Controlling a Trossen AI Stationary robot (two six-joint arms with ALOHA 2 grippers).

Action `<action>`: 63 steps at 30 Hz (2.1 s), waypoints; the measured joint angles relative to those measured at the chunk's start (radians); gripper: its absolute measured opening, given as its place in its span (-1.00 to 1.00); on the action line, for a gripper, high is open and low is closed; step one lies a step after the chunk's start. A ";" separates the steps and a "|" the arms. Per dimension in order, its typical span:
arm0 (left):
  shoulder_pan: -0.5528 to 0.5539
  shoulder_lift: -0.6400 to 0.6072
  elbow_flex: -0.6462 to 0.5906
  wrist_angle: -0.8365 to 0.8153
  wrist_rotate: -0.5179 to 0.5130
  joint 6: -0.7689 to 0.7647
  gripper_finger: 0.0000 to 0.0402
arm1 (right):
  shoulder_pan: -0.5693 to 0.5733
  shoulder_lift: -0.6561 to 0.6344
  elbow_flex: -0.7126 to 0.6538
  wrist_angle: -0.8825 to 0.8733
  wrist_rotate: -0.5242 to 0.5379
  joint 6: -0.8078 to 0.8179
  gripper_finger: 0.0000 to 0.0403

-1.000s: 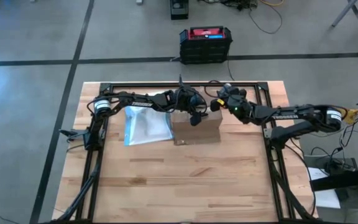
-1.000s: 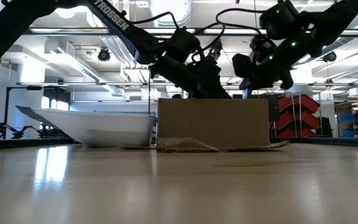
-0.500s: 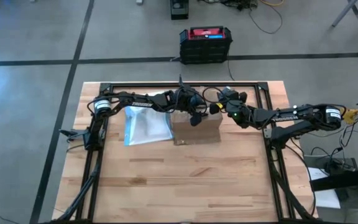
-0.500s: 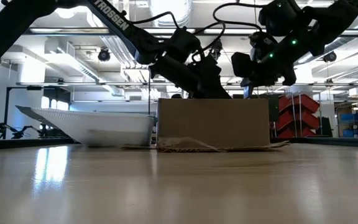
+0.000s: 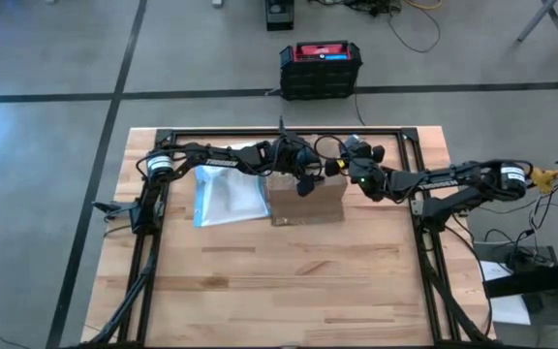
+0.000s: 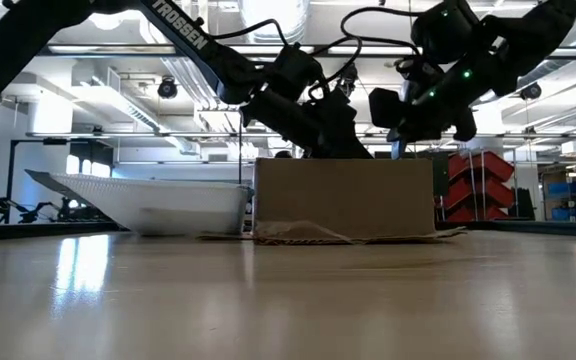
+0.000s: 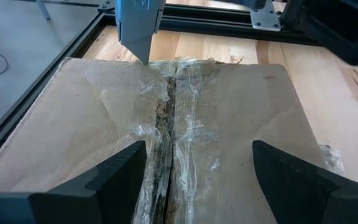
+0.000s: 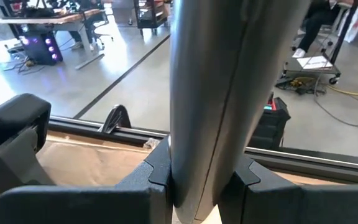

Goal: Pack items into zip bag
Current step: Break down the brown box until it is flat

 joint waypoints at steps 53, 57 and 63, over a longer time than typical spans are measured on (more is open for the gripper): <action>0.005 0.000 0.000 -0.002 -0.030 0.006 0.38 | 0.159 0.021 -0.001 -0.021 0.167 0.085 -0.72; 0.005 0.000 0.000 -0.002 -0.033 0.007 0.38 | 0.178 0.021 0.001 -0.046 0.219 0.125 -0.72; 0.003 0.000 0.000 -0.005 -0.029 0.004 0.38 | 0.119 0.021 0.031 -0.038 0.199 0.096 -0.72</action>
